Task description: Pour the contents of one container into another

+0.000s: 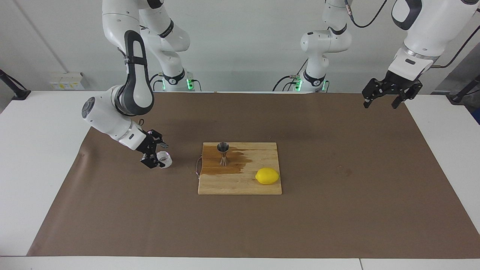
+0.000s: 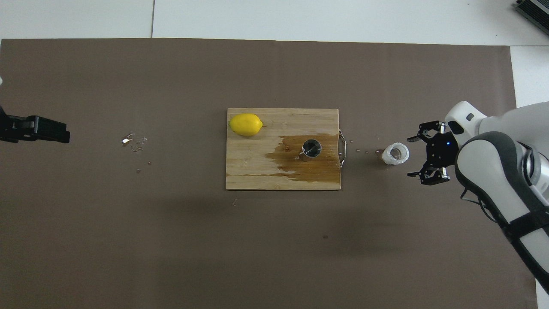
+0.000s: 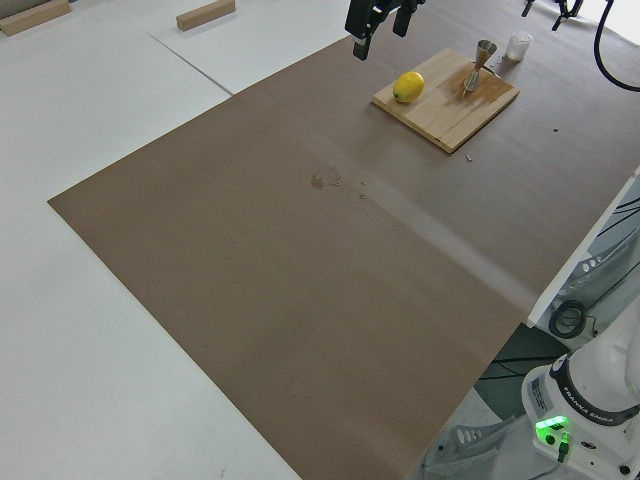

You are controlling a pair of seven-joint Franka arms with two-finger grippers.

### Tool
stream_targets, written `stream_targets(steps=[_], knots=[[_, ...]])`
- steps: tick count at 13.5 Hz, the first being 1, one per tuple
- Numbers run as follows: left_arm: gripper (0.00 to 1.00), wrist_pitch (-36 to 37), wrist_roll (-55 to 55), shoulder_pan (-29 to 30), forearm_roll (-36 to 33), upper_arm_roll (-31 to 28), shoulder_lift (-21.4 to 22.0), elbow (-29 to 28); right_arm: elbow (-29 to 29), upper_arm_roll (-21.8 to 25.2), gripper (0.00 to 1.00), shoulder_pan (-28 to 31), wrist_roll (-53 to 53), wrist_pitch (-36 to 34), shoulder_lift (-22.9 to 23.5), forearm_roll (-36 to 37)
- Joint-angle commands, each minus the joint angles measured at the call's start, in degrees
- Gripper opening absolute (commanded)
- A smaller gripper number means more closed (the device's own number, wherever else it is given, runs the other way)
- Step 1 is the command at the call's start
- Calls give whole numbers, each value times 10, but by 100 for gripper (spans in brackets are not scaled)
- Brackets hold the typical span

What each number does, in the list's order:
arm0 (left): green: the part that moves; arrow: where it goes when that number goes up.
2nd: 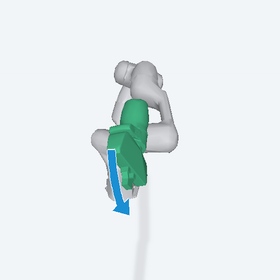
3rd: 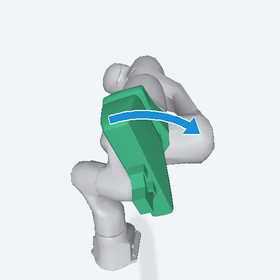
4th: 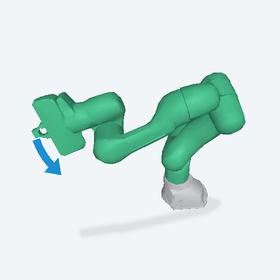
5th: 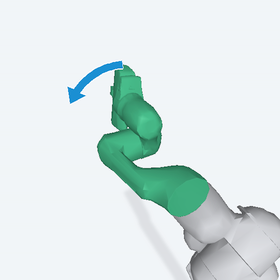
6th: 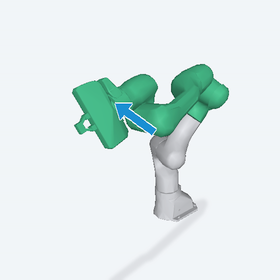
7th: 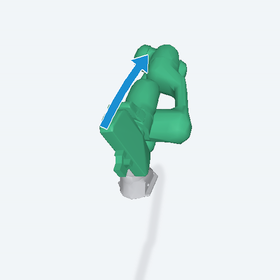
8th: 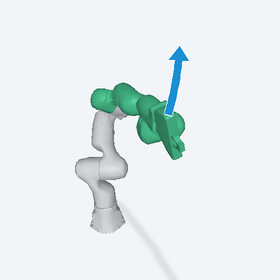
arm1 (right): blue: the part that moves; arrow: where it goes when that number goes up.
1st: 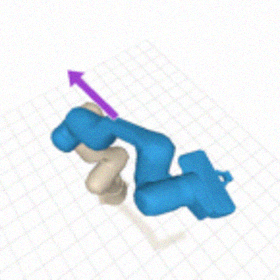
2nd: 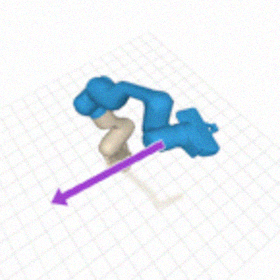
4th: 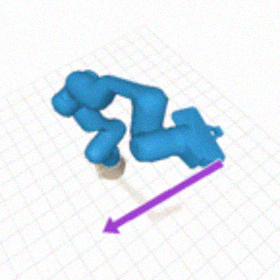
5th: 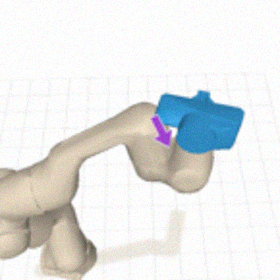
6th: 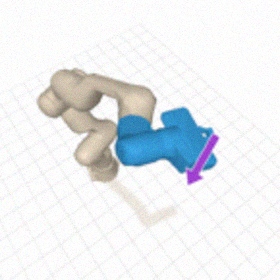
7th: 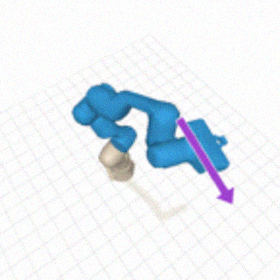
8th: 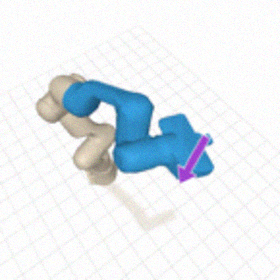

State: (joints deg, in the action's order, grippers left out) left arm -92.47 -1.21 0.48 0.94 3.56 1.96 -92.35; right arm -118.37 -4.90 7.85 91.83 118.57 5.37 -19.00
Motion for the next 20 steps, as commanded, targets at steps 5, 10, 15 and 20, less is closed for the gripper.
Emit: stream_targets(steps=[5,10,15,20], knots=[[100,2,5,5,6,2,12,-12,13,-5,100,-66,-483,-64,-27,194],[100,2,5,5,6,2,12,-13,66,-5,100,-79,-846,-150,-42,219],[100,2,5,5,6,2,12,-12,199,-2,100,-71,-1045,-289,-77,206],[100,2,5,5,6,2,12,-12,262,7,100,-41,-988,-317,-69,167]])
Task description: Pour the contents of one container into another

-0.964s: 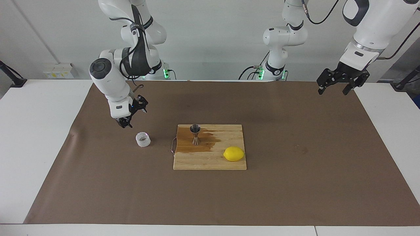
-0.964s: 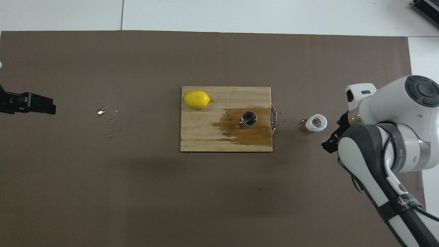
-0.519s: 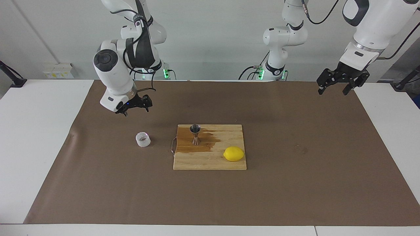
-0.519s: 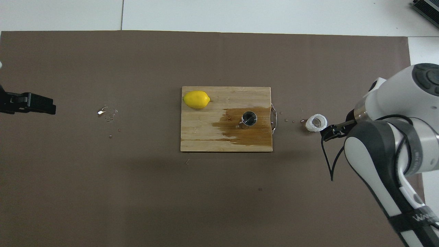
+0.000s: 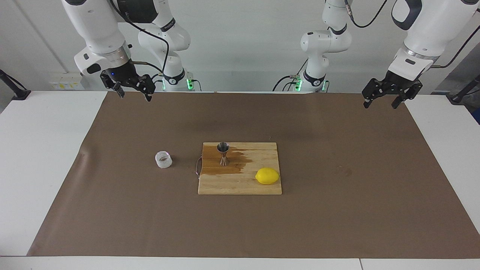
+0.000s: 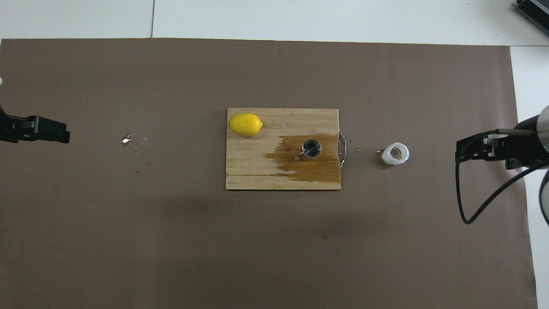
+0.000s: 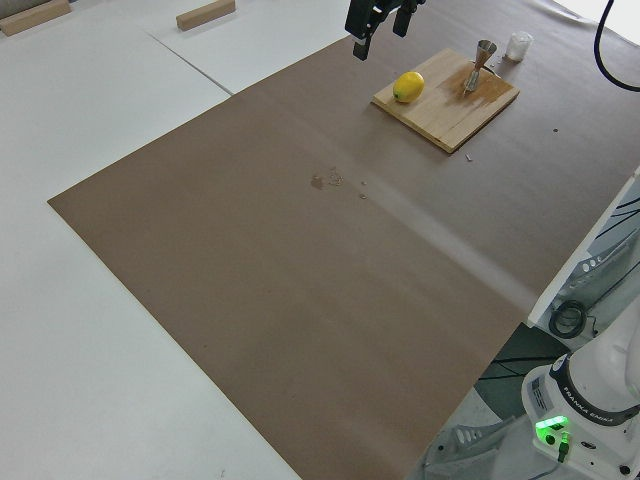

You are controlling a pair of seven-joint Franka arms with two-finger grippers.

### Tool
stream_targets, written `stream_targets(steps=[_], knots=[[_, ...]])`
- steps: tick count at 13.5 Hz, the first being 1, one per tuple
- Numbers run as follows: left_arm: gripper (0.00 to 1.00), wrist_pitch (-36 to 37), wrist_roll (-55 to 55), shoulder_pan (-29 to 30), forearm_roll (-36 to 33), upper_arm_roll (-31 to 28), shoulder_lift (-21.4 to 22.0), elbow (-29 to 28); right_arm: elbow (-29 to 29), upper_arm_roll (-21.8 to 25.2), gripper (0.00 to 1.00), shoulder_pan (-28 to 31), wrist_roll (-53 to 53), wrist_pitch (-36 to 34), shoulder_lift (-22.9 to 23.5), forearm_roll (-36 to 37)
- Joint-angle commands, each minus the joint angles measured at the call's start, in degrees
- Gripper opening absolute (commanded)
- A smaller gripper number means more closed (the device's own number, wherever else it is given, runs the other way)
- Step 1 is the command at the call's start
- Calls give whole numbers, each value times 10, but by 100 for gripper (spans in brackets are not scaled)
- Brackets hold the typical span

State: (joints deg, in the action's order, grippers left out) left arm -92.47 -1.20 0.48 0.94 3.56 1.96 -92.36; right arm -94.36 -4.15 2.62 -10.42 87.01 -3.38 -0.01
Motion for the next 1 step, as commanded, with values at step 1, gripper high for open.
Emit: stream_targets(steps=[1], knots=[[100,2,5,5,5,2,12,-12,22,-1,100,19,37,7,19,-31]])
